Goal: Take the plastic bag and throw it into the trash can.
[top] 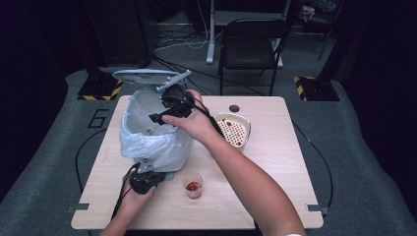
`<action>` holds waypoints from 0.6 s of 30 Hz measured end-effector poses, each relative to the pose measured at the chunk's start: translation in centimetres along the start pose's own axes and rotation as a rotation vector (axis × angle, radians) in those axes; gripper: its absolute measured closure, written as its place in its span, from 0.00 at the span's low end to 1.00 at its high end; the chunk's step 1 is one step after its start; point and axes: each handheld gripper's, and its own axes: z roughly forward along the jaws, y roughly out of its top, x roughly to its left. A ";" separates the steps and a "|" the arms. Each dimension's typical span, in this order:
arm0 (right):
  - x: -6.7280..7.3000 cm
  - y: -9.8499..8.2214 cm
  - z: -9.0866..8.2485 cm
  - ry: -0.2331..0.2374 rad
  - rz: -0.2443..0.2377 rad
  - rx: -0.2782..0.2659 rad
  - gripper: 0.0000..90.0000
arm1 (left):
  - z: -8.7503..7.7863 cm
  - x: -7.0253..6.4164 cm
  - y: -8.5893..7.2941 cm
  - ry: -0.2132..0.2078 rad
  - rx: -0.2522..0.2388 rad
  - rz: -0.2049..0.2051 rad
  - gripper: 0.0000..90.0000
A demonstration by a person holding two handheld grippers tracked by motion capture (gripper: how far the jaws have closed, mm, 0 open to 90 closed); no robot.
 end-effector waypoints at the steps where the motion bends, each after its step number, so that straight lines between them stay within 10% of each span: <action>1: 0.3 -0.4 -0.5 0.002 -0.018 0.007 0.40 | 0.0 0.0 0.0 0.001 0.001 -0.002 1.00; 18: -0.2 -4.4 -5.3 0.031 -0.025 -0.001 0.57 | 0.0 0.1 0.0 0.011 -0.001 0.013 1.00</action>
